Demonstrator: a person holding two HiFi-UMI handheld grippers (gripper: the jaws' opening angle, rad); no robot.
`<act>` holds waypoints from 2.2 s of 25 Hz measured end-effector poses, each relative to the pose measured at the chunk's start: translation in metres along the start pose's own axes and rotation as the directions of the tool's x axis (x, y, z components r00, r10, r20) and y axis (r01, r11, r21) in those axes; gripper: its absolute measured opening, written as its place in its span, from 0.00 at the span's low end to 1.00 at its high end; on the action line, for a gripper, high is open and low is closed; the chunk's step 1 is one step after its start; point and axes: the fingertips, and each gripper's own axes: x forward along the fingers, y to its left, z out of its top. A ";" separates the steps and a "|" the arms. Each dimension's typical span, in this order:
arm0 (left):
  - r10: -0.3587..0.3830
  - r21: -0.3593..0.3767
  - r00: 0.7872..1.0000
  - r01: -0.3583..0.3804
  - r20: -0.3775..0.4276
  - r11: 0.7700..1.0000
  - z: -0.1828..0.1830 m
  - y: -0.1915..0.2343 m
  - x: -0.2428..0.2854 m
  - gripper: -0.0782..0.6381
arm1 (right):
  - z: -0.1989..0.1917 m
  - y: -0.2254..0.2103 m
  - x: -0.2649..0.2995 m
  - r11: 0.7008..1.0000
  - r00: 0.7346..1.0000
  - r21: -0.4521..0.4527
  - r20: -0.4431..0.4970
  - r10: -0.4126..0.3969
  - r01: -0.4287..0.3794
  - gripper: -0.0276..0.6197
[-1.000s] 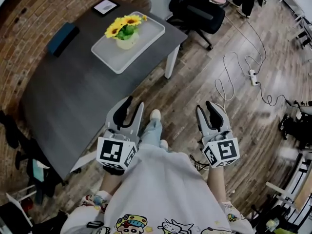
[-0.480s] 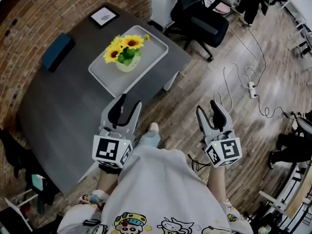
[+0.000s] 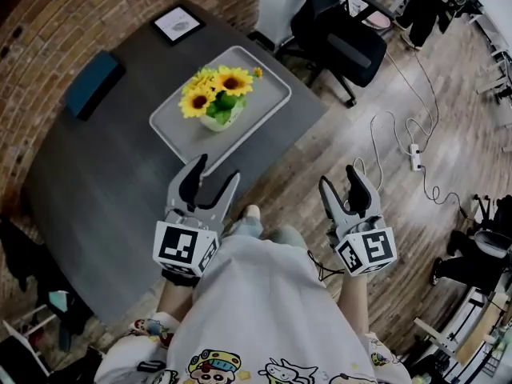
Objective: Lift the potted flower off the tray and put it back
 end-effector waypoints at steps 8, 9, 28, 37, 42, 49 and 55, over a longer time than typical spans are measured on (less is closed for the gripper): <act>0.069 -0.022 0.997 -0.069 -0.018 0.997 -0.004 0.030 0.001 0.51 | 0.010 0.009 0.043 0.996 0.996 -0.013 0.005 0.087 -0.087 0.46; 0.086 -0.024 0.996 -0.086 -0.018 0.996 -0.005 0.034 0.002 0.51 | 0.012 0.009 0.051 0.994 0.994 -0.016 0.005 0.107 -0.107 0.47; 0.554 -0.151 0.830 -0.542 0.057 0.827 0.029 0.107 0.046 0.53 | 0.069 0.017 0.237 0.736 0.752 -0.152 -0.108 0.651 -0.659 0.55; 0.665 -0.171 0.745 -0.650 0.051 0.740 0.034 0.092 0.060 0.58 | 0.076 0.014 0.254 0.561 0.595 -0.209 -0.163 0.787 -0.801 0.57; 0.699 -0.185 0.715 -0.683 0.031 0.707 0.031 0.088 0.057 0.60 | 0.075 0.017 0.259 0.509 0.542 -0.204 -0.171 0.823 -0.837 0.58; 0.691 -0.182 0.722 -0.677 0.021 0.713 0.032 0.093 0.051 0.61 | 0.076 0.032 0.266 0.473 0.502 -0.181 -0.177 0.846 -0.862 0.59; 0.656 -0.185 0.754 -0.641 0.032 0.745 0.035 0.098 0.052 0.61 | 0.078 0.045 0.267 0.454 0.484 -0.188 -0.177 0.857 -0.871 0.60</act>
